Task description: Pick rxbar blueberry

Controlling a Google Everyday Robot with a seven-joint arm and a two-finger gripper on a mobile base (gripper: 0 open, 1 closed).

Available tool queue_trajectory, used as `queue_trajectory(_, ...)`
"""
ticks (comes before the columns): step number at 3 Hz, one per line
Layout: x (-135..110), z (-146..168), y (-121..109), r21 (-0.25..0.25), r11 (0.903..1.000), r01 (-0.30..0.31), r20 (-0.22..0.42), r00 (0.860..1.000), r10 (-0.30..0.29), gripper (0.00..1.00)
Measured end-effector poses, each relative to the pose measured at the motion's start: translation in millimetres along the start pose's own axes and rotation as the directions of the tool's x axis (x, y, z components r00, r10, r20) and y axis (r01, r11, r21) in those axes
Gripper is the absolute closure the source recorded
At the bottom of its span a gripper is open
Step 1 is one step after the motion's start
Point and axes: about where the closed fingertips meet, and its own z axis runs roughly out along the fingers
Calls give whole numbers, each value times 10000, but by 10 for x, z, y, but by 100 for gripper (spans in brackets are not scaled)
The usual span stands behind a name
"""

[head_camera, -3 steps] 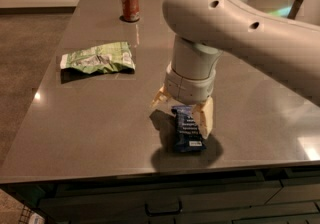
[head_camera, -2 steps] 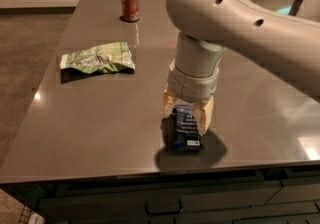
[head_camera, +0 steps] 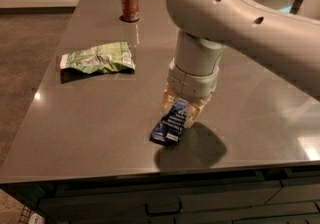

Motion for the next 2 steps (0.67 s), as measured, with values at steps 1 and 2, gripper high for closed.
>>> queue_trajectory(1,17,-113,47,206,9996,-200,148,9997,197,100)
queue_trajectory(2,5,-301,46,494,9970,-598,359,9977,580,100)
